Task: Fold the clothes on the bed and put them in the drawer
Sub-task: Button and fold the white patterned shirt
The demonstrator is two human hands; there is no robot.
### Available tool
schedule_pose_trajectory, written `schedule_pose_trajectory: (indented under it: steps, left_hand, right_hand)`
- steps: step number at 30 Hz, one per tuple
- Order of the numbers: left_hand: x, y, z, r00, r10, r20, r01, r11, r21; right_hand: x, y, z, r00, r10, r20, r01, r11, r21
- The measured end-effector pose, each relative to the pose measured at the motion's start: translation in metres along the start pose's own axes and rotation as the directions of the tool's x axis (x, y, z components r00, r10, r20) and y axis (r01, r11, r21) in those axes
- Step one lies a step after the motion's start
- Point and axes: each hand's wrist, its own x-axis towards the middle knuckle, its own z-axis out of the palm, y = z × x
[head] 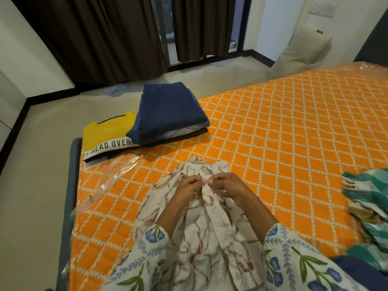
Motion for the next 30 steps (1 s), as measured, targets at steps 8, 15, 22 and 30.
schedule_pose_trajectory:
  steps: [8, 15, 22, 30]
  left_hand:
    - [0.0, -0.006, 0.022, 0.985, 0.055, -0.163, -0.039, 0.994, 0.103]
    - [-0.019, -0.045, 0.017, 0.964, 0.227, -0.142, -0.134, 0.867, 0.48]
    - [-0.026, -0.064, 0.028, 0.976, 0.203, -0.081, -0.094, 0.726, 0.681]
    - [-0.017, -0.068, 0.035, 0.981, 0.13, -0.144, 0.003, 0.733, 0.681]
  right_hand:
    - [0.022, 0.003, -0.004, 0.975, -0.103, -0.198, 0.094, 0.994, -0.057]
    - [-0.008, 0.032, -0.001, 0.893, -0.396, -0.213, 0.176, 0.743, -0.645]
    - [-0.031, 0.08, 0.013, 0.933, -0.344, -0.107, 0.058, 0.437, -0.898]
    - [-0.026, 0.086, 0.018, 0.929, -0.298, -0.218, -0.04, 0.506, -0.862]
